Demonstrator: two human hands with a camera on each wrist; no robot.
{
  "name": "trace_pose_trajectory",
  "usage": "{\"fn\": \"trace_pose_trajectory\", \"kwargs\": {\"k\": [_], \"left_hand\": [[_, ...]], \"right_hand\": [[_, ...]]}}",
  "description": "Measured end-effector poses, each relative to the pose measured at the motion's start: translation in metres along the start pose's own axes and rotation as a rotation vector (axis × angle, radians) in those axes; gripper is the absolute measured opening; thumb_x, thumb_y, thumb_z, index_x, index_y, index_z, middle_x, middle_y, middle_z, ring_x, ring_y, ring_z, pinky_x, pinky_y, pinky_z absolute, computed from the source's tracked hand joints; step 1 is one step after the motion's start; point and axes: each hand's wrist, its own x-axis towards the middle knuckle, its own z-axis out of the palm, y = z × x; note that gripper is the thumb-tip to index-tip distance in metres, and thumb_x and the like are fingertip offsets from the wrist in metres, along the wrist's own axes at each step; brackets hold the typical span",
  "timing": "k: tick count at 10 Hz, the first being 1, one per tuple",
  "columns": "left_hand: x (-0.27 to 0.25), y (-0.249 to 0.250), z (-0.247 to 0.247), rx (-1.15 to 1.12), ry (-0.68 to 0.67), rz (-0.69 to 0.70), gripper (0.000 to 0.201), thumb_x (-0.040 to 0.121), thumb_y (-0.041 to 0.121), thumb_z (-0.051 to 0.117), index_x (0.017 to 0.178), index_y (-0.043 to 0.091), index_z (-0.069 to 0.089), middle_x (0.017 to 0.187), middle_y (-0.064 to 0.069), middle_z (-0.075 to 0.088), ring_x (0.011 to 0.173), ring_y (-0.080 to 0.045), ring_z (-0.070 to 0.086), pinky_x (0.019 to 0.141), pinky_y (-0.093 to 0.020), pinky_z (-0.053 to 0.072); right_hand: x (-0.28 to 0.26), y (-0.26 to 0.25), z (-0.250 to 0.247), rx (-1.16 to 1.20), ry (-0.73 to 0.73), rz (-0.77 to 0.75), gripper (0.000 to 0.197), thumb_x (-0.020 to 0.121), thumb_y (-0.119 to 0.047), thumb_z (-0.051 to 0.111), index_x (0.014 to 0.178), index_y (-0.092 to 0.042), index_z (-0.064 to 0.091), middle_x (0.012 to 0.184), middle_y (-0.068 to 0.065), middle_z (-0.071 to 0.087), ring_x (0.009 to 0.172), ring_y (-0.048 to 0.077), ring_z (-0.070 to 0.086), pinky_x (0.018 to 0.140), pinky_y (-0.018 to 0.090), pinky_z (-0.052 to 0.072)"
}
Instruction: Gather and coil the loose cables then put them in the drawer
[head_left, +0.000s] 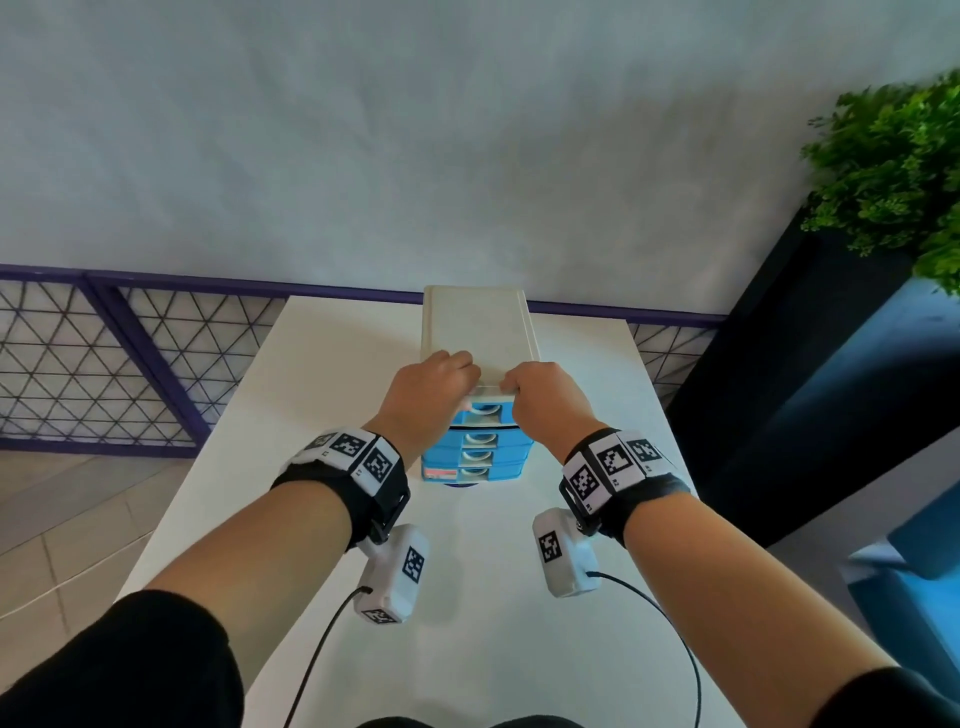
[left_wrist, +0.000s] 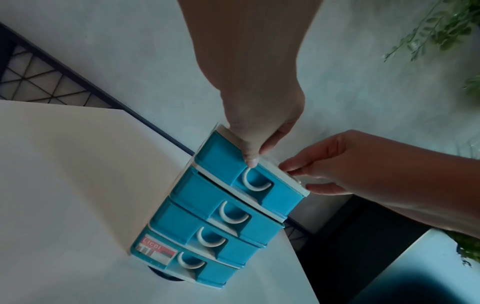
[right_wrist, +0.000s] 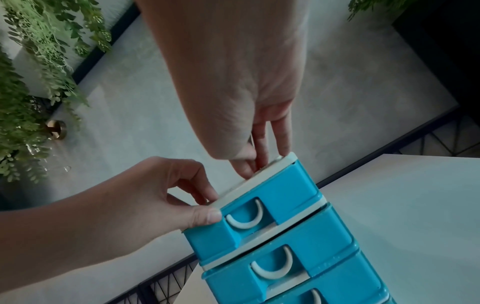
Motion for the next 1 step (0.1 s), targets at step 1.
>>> {"fn": "trace_pose_trajectory", "kwargs": {"k": [1], "left_hand": [[-0.0011, -0.0015, -0.0123, -0.112, -0.076, 0.008, 0.016, 0.085, 0.021, 0.062, 0.100, 0.017, 0.058, 0.104, 0.002, 0.054, 0.095, -0.021, 0.056, 0.062, -0.033, 0.045]], "right_hand": [[0.0001, 0.0044, -0.0008, 0.002, -0.020, -0.003, 0.039, 0.092, -0.001, 0.041, 0.119, -0.014, 0.064, 0.119, 0.007, 0.062, 0.102, 0.027, 0.061, 0.081, 0.030, 0.051]]}}
